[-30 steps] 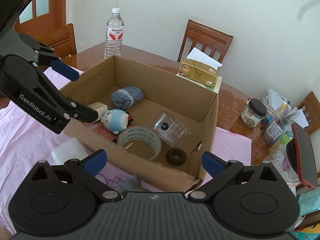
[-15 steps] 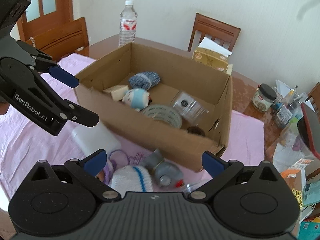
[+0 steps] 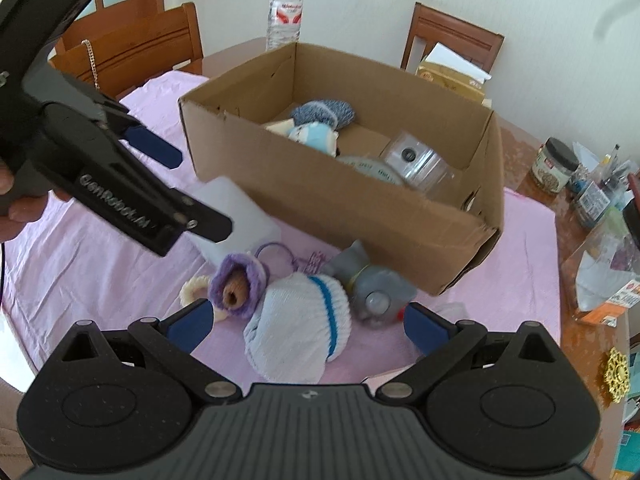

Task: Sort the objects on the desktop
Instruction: 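Move the left tool to the white translucent plastic box and grasp it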

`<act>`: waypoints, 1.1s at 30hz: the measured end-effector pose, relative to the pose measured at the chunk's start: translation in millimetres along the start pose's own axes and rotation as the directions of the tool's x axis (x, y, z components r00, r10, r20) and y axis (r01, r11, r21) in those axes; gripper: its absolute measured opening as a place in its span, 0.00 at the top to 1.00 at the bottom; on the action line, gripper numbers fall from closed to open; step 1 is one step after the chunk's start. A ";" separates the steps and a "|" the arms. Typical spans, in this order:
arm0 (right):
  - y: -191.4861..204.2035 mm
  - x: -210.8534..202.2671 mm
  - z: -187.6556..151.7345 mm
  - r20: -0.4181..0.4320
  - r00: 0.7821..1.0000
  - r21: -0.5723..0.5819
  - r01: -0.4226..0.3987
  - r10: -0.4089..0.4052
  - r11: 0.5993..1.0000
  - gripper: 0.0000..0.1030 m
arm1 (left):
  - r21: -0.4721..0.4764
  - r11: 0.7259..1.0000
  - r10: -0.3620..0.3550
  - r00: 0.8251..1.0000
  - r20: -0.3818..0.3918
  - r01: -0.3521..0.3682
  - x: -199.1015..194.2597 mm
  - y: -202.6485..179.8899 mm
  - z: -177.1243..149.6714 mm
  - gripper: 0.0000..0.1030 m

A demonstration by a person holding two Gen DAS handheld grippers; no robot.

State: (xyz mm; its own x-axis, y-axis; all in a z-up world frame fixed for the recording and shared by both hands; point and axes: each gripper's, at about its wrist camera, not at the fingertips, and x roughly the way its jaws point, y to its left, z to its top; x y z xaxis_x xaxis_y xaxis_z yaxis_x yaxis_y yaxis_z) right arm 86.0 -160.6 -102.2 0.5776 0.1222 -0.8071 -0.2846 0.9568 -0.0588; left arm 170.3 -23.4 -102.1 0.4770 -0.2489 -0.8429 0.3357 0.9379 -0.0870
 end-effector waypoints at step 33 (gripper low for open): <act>-6.9 46.8 -8.2 -0.084 0.994 -0.019 -0.065 0.063 0.998 0.15 | -0.057 0.998 0.036 0.998 -0.053 -0.039 54.7 3.6 -1.5 0.19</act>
State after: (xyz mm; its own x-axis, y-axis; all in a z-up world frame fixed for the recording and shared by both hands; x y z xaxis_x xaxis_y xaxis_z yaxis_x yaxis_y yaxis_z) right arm 108.7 -163.6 -144.3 0.4925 0.1601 -0.8555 -0.3364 0.9416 -0.0174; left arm 196.4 -33.3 -149.3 0.4450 -0.2019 -0.8725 0.2701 0.9592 -0.0842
